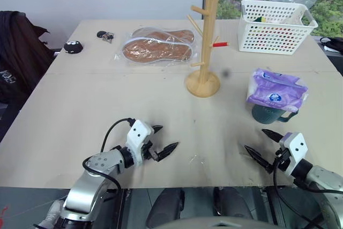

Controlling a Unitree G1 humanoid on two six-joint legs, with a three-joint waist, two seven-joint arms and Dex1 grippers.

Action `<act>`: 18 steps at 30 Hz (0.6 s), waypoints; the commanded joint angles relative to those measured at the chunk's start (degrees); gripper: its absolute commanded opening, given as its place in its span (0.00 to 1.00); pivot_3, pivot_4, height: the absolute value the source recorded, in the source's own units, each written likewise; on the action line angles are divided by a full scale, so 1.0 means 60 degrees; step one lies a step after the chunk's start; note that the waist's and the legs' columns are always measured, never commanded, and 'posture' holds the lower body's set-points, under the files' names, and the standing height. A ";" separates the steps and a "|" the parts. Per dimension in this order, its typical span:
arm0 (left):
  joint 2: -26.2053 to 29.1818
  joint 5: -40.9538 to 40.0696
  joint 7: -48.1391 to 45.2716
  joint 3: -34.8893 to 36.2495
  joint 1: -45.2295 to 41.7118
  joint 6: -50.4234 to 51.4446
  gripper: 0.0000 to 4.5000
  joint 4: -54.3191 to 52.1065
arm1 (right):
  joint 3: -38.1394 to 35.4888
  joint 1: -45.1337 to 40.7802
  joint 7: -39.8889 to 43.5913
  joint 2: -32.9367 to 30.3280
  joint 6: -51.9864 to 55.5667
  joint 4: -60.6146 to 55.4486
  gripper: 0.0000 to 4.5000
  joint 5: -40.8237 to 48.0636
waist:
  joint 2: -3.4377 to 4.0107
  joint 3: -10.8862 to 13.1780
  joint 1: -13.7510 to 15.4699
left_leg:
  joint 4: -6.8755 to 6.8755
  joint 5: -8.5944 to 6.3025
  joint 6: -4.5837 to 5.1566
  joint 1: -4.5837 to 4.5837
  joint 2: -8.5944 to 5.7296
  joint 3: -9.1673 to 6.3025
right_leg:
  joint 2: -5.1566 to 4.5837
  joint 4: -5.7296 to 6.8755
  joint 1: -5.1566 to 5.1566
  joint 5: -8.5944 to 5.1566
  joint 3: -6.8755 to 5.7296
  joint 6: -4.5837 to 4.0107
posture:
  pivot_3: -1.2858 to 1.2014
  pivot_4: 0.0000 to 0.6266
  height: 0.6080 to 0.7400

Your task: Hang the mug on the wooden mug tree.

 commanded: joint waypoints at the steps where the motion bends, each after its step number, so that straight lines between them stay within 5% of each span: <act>1: 0.0039 -0.0293 -0.0375 -0.0158 -0.0429 0.0041 1.00 -0.0151 | -0.0750 0.0230 0.0199 -0.0584 -0.0156 -0.1162 0.99 0.0047 | -0.0001 -0.0001 -0.0006 | 0.0000 0.0000 0.0000 0.0000 -0.0002 0.0000 | -0.0001 0.0000 0.0000 0.0000 0.0001 0.0000 | 0.52 0.24 1.00; 8: 0.0007 -0.1318 -0.1511 -0.0364 -0.2076 0.0335 1.00 -0.0318 | -0.2441 0.0281 -0.0143 -0.1416 -0.0008 -0.3738 0.99 -0.0140 | -0.0007 -0.0001 -0.0003 | 0.0007 0.0001 -0.0001 -0.0005 -0.0001 -0.0010 | 0.0006 0.0002 0.0002 0.0001 -0.0012 0.0003 | 0.52 0.24 1.00; 18: -0.0037 -0.1883 -0.1840 -0.0667 -0.3721 0.0733 1.00 -0.0623 | -0.1363 -0.1963 -0.0438 -0.2323 -0.1104 -0.2001 0.99 -0.2729 | -0.0032 0.0012 -0.0025 | 0.0019 0.0019 -0.0032 -0.0010 -0.0011 -0.0003 | 0.0006 0.0000 0.0002 0.0002 -0.0011 0.0003 | 0.52 0.24 1.00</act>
